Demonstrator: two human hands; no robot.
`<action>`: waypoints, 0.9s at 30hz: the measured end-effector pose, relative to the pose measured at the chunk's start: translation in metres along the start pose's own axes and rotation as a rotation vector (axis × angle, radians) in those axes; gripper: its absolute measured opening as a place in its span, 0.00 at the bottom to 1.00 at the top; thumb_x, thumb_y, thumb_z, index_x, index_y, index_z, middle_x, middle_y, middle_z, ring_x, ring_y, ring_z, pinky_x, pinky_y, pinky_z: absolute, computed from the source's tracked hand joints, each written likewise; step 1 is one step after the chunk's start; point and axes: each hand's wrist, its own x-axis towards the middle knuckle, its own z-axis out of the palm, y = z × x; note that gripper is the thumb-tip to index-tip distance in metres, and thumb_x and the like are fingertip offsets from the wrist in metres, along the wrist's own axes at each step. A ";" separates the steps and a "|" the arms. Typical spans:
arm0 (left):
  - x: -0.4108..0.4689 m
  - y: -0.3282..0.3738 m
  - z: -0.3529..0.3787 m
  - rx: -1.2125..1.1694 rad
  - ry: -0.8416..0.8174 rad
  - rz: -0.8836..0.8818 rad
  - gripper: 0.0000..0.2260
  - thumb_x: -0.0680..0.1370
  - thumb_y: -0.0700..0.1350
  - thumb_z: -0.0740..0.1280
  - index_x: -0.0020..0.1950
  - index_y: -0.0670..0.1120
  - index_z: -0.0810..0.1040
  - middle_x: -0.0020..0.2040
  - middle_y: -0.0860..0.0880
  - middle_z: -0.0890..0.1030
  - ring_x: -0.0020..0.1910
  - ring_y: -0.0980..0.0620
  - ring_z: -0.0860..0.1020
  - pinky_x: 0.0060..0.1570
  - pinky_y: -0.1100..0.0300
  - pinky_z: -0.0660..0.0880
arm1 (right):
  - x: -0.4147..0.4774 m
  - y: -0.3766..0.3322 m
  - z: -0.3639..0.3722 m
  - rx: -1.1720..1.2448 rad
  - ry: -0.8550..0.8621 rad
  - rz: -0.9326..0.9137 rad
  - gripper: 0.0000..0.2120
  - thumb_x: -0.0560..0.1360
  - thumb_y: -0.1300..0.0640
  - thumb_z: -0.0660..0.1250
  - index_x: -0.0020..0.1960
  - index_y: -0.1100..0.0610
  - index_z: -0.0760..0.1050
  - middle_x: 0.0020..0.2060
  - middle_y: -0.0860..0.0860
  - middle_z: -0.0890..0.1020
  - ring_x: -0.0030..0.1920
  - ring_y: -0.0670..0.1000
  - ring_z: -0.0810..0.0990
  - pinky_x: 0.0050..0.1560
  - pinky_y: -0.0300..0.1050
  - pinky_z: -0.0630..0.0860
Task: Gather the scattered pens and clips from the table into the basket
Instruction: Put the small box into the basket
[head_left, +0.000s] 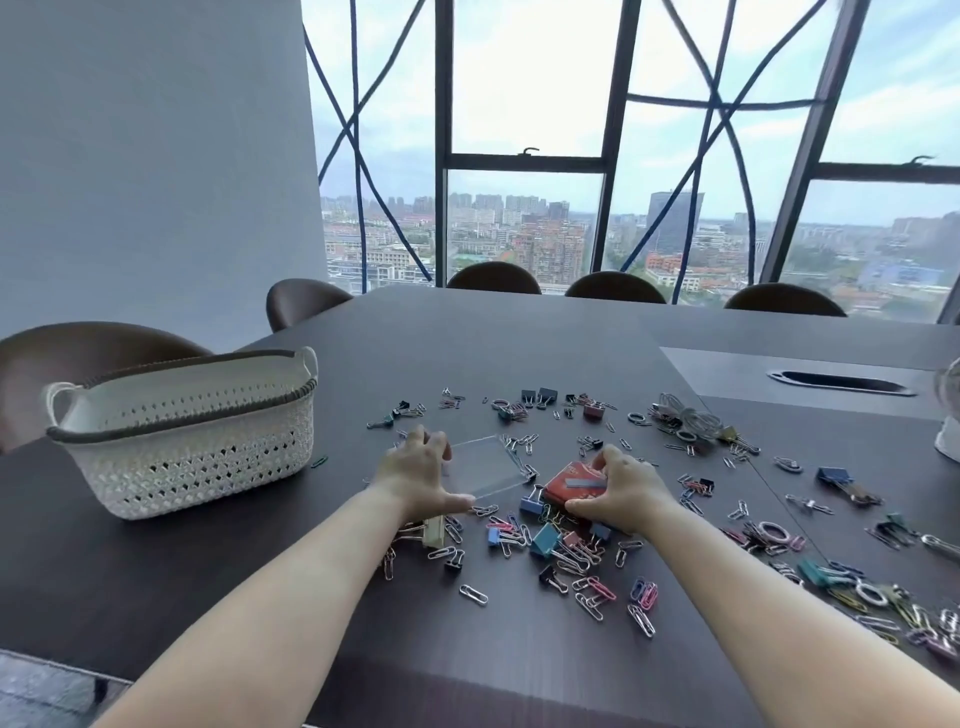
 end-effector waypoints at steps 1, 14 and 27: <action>-0.002 0.000 0.000 0.009 0.055 -0.008 0.29 0.66 0.61 0.70 0.59 0.46 0.68 0.59 0.46 0.69 0.56 0.46 0.73 0.57 0.54 0.71 | 0.000 -0.001 0.001 0.015 0.030 -0.008 0.32 0.60 0.41 0.73 0.58 0.53 0.67 0.55 0.54 0.75 0.55 0.55 0.73 0.57 0.48 0.72; -0.043 -0.085 -0.106 0.045 0.620 -0.071 0.35 0.60 0.68 0.55 0.54 0.42 0.73 0.58 0.41 0.73 0.59 0.42 0.73 0.58 0.49 0.68 | -0.008 -0.136 -0.005 0.370 0.322 -0.350 0.27 0.66 0.50 0.73 0.60 0.57 0.67 0.51 0.49 0.67 0.50 0.48 0.68 0.51 0.42 0.68; -0.081 -0.220 -0.139 0.182 0.359 -0.276 0.35 0.71 0.72 0.41 0.59 0.54 0.77 0.72 0.49 0.65 0.75 0.47 0.55 0.69 0.37 0.46 | -0.005 -0.282 0.025 0.517 0.246 -0.589 0.26 0.65 0.46 0.69 0.59 0.54 0.68 0.52 0.47 0.68 0.49 0.47 0.70 0.49 0.42 0.68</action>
